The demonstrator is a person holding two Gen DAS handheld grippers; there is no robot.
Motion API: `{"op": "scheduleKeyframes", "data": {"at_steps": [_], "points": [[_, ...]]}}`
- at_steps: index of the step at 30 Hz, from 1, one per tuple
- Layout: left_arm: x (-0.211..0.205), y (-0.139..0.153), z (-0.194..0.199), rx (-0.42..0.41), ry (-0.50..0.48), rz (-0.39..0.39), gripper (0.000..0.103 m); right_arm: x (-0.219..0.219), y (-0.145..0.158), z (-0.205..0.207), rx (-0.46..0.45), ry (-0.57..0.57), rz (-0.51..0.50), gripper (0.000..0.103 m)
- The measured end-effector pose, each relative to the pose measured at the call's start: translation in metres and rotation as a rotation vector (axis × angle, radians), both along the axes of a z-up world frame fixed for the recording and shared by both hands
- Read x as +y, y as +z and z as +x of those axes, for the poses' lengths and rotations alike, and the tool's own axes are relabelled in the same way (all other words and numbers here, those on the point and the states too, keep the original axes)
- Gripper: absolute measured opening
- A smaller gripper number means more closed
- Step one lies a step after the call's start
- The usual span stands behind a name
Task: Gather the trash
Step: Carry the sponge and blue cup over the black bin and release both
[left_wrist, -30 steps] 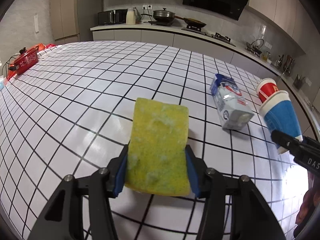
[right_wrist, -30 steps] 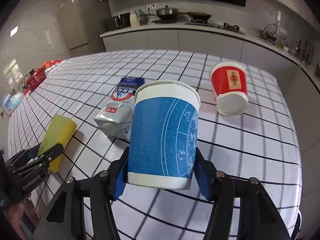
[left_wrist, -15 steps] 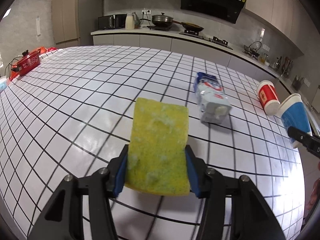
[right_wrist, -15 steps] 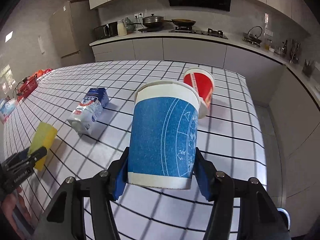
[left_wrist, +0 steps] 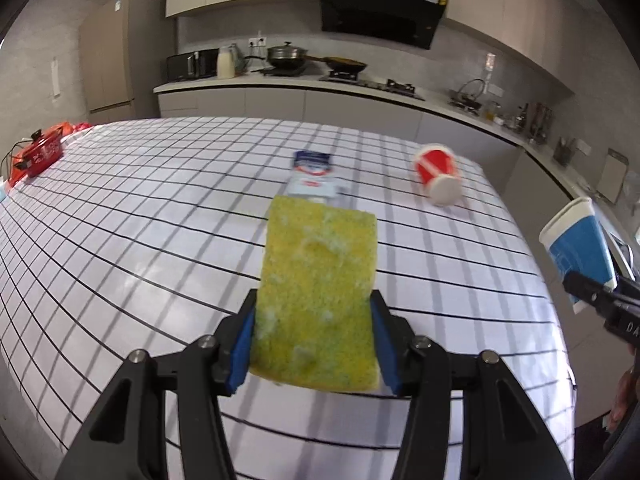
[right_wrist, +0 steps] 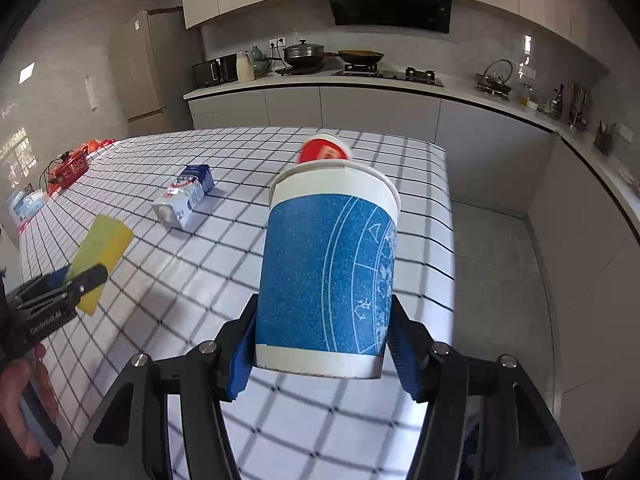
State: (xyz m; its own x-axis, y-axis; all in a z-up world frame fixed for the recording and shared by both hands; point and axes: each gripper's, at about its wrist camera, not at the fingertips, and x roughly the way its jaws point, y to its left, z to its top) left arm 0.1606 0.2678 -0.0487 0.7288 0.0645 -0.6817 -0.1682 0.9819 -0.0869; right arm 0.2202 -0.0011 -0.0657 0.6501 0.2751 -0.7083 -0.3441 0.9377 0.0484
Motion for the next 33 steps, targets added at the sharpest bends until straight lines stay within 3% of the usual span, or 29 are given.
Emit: {"op": "scheduleKeyframes", "data": {"at_steps": [19, 33], "points": [[-0.163, 0.019, -0.045, -0.029, -0.222, -0.013, 0.053, -0.135, 0.005, -0.089, 0.006, -0.087, -0.012, 0.060], [-0.280, 0.015, -0.050, -0.005, -0.420, -0.017, 0.053, -0.255, 0.000, -0.125, 0.012, -0.223, -0.029, 0.061]]}}
